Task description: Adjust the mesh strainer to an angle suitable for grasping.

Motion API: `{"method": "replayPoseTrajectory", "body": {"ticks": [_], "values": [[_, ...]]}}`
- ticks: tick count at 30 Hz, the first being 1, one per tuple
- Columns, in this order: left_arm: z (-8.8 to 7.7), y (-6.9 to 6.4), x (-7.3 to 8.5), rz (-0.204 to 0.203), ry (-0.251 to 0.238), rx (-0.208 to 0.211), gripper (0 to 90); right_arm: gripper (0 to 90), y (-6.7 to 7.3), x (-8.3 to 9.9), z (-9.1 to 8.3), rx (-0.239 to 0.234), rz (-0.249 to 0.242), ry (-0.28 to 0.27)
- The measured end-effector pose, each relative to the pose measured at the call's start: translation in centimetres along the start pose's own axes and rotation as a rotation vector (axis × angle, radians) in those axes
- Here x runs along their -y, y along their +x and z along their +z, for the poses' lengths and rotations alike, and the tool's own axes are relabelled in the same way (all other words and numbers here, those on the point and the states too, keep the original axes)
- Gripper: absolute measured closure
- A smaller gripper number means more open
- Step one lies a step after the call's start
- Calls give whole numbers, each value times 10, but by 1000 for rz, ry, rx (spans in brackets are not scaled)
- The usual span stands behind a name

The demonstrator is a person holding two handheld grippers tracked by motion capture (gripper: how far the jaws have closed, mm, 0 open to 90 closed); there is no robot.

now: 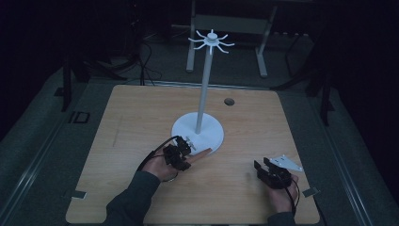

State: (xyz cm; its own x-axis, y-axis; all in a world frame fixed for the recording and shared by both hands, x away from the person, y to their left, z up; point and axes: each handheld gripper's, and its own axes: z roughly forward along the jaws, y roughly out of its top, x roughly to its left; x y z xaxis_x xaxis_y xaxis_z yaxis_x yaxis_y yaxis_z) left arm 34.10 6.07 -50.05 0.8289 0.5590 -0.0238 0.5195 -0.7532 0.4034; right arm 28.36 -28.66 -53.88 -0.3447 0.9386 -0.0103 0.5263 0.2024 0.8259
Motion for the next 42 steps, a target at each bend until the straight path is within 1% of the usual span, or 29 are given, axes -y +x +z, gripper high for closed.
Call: {"method": "replayPoseTrajectory", "body": {"ticks": [9, 14, 17, 27, 32, 42], "values": [[-22, 0, -2, -36, -129, -29, 691, 549, 0, 0, 0, 2, -2, -2], [-30, 0, -3, -52, -175, -41, 691, 549, 0, 0, 0, 4, 0, -3], [-34, 0, -3, -54, -193, -47, 691, 549, 0, 0, 0, 6, -2, -4], [-43, 1, -3, -81, -253, -67, 691, 548, 0, 1, 1, 7, -1, -3], [-47, 2, -3, -102, -285, -76, 691, 548, 0, 1, 1, 11, -4, -3], [-56, 1, -5, -114, -330, -95, 691, 548, 0, 1, 1, 17, -9, -4]]}}
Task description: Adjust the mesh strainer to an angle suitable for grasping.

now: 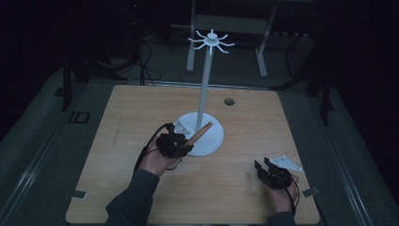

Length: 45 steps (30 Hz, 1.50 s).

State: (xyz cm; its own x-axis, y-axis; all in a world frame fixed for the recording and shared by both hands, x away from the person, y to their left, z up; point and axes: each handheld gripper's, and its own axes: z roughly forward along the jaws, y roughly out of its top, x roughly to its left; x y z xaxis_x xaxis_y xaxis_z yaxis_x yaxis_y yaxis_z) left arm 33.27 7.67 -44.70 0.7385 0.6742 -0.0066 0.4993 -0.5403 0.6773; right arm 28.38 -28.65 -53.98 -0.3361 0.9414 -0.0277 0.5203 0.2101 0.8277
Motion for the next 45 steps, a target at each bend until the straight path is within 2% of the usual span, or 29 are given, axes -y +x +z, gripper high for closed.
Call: {"method": "replayPoseTrajectory", "body": {"ticks": [25, 33, 45], "values": [[-15, -2, -10, -53, -120, -40, 691, 544, -1, 0, -1, 13, 1, -3], [-22, -2, -12, -82, -168, -53, 691, 542, -1, 0, 0, 15, 0, -5], [-27, -3, -16, -107, -215, -71, 691, 541, -2, 0, 0, 17, 2, -6]]}}
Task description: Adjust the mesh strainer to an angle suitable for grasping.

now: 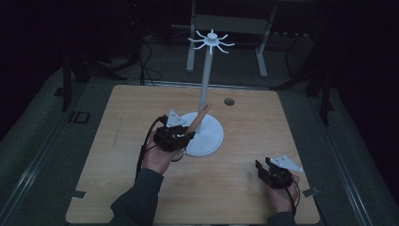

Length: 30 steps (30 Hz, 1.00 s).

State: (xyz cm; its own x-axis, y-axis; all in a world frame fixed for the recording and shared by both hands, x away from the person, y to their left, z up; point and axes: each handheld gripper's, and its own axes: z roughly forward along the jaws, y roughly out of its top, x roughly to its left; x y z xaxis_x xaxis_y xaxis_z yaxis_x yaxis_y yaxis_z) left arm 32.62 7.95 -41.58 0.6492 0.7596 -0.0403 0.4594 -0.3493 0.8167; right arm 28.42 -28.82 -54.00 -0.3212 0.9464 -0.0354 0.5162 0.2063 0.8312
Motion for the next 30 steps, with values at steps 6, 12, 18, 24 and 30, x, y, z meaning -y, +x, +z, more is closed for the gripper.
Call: {"method": "replayPoseTrajectory", "body": {"ticks": [6, 12, 18, 24, 30], "values": [[-1, -1, -2, -10, -17, -6, 691, 540, 0, 0, 0, 1, 0, 1], [-4, 0, -4, -24, -36, -7, 691, 540, 0, 0, 0, 2, -1, 2], [-6, 1, -6, -33, -52, -14, 691, 540, -1, 0, 0, 3, 1, 1], [-8, 1, -8, -42, -72, -19, 690, 537, 0, 0, 0, 4, 1, 2], [-10, 1, -10, -54, -93, -24, 691, 537, -1, 0, 0, 5, 1, 3]]}}
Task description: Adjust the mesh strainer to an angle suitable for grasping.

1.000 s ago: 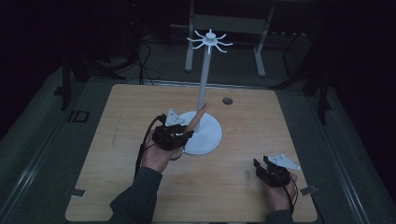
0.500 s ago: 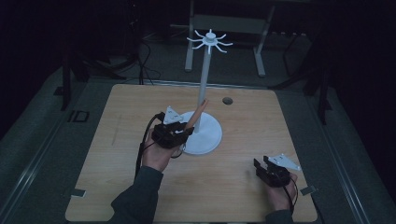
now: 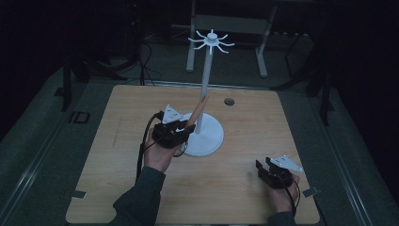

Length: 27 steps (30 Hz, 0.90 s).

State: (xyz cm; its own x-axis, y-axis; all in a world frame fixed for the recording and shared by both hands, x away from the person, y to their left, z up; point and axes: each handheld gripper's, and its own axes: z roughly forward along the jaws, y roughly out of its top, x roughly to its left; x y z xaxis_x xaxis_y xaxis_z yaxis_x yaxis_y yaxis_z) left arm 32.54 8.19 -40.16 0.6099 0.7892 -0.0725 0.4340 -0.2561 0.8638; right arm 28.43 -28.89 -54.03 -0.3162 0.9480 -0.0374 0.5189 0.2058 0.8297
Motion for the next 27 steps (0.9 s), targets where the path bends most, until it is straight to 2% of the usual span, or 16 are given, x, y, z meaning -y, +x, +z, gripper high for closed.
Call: {"method": "replayPoseTrajectory", "body": {"ticks": [27], "values": [[-8, -1, -8, -34, -92, -17, 691, 536, 0, 0, 1, 3, -1, 1]]}}
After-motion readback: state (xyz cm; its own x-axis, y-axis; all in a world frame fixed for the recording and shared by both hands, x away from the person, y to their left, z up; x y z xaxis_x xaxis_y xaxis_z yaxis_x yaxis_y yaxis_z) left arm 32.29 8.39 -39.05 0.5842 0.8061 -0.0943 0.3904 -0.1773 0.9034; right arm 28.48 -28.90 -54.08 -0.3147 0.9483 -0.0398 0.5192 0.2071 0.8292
